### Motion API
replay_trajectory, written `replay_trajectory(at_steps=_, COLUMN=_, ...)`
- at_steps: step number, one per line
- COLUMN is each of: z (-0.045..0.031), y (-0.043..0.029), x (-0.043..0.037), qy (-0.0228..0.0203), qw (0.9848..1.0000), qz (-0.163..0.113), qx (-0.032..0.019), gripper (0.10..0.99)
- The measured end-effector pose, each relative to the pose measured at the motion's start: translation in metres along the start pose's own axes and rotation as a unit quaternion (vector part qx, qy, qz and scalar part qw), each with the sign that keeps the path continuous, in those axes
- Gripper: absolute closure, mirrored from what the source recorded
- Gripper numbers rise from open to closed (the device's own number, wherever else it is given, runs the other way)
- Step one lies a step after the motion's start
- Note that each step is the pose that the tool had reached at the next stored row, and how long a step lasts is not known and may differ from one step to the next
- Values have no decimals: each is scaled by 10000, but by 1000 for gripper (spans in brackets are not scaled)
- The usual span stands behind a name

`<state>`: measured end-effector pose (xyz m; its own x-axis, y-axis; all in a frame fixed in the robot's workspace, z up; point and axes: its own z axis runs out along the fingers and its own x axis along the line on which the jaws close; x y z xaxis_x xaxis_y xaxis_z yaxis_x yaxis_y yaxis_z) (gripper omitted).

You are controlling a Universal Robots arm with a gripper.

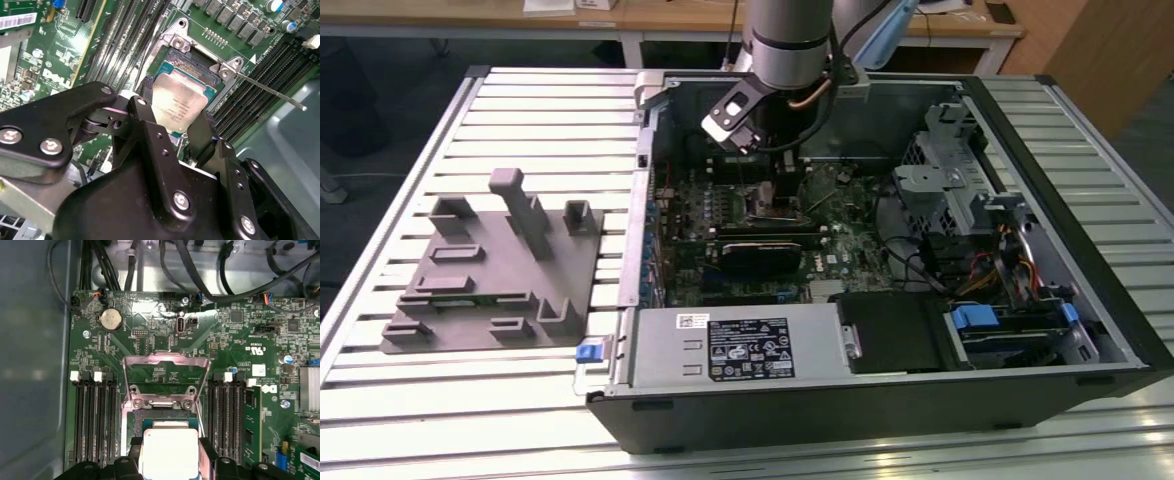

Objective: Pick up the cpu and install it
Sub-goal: 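Place the cpu into insertion slot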

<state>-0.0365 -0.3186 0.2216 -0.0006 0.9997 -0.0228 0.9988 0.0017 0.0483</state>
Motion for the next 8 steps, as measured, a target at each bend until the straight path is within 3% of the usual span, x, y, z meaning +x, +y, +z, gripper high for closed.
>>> replay_trajectory(at_steps=8, z=68, y=-3, x=25, qy=2, qw=10000, qz=0, qx=0, gripper=557)
